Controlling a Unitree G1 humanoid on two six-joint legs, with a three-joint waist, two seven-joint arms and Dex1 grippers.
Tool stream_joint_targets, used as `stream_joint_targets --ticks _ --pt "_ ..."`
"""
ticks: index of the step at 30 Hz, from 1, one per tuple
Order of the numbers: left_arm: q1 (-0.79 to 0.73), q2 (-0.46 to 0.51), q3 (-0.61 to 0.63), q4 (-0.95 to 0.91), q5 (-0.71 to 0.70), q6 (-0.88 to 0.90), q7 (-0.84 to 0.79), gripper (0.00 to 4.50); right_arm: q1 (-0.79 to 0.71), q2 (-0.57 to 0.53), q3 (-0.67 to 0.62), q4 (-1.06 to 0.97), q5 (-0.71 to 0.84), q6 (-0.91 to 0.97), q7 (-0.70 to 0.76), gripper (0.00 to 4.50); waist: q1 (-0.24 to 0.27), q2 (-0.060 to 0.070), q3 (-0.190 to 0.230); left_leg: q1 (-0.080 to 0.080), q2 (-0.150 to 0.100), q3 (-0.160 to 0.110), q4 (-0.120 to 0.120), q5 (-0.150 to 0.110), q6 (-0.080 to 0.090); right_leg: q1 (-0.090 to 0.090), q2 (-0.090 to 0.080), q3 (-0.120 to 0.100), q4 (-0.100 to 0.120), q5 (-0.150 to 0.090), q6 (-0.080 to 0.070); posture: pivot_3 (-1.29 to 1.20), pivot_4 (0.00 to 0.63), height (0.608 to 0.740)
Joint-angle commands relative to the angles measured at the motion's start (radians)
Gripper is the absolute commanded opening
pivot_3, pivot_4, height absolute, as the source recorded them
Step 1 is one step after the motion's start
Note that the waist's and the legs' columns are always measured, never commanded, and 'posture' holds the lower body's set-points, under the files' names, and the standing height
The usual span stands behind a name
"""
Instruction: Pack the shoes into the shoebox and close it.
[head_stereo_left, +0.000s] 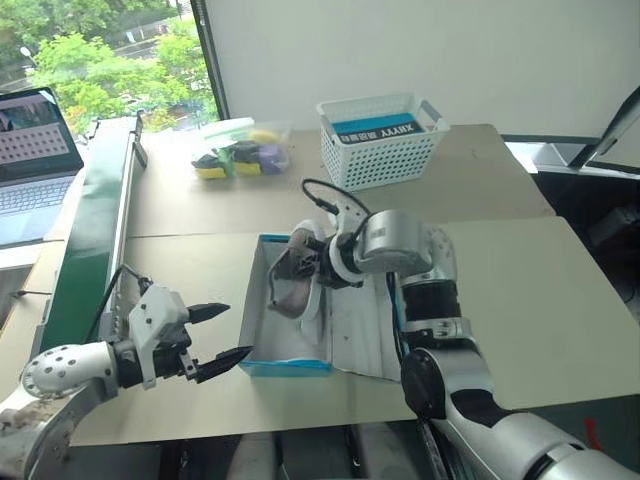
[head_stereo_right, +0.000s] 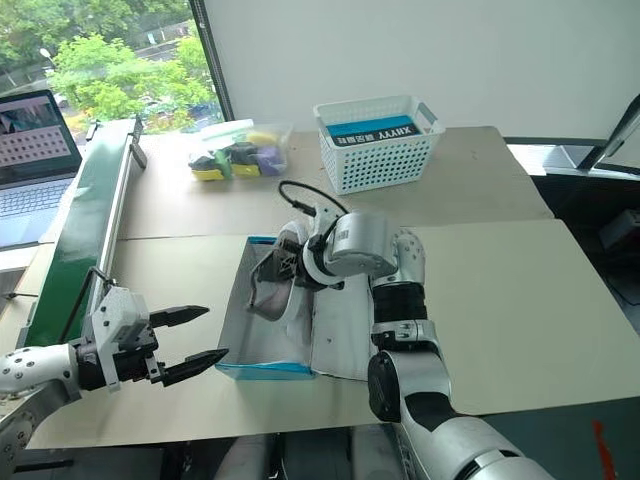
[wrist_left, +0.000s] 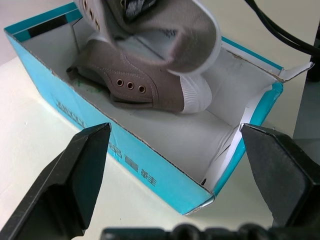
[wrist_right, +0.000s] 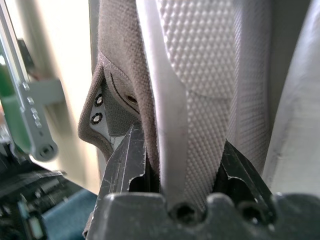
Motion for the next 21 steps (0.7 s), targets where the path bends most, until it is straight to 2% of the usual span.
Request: stream_joint_targets --ticks 1,5,9,17,21 --pt "-0.019 0.005 -0.003 0.005 0.010 -0.027 -0.017 4.43 -0.112 -0.161 0.153 0.059 0.025 0.153 0.292 1.42 0.004 0.000 0.000 0.000 0.000 0.000 0.000 0.000 0.000 0.000 0.000 0.000 0.000 0.000 0.000 0.00 0.150 0.739" --pt "-0.032 -0.002 -0.025 0.009 0.020 -0.032 -0.015 4.43 -0.176 -0.241 0.299 0.104 0.025 0.172 0.481 1.42 0.004 0.001 0.001 0.000 0.000 0.000 0.000 0.000 0.000 0.000 0.000 -0.001 -0.001 0.000 0.000 0.00 0.150 0.739" --pt "-0.040 -0.008 -0.035 0.011 0.025 -0.032 -0.012 4.43 -0.178 -0.238 0.396 0.109 0.025 0.146 0.555 1.42 0.000 0.001 0.001 0.000 0.002 0.000 0.000 -0.001 0.001 0.000 0.003 0.000 0.000 0.000 -0.001 0.00 0.150 0.739" --pt "-0.035 -0.019 -0.025 -0.002 0.028 -0.026 -0.002 4.43 -0.119 -0.176 0.464 0.123 0.025 0.045 0.511 1.42 0.009 0.001 0.001 -0.002 0.003 0.000 0.000 -0.001 0.001 -0.002 0.003 0.000 0.000 0.000 -0.001 0.00 0.150 0.739" --pt "-0.018 -0.022 -0.018 -0.018 0.027 -0.025 0.003 4.43 -0.077 -0.144 0.462 0.142 -0.041 -0.002 0.493 1.42 0.007 0.000 0.000 -0.002 0.003 0.000 0.000 -0.001 0.001 -0.002 0.003 0.000 0.001 0.000 -0.002 0.00 0.150 0.739"
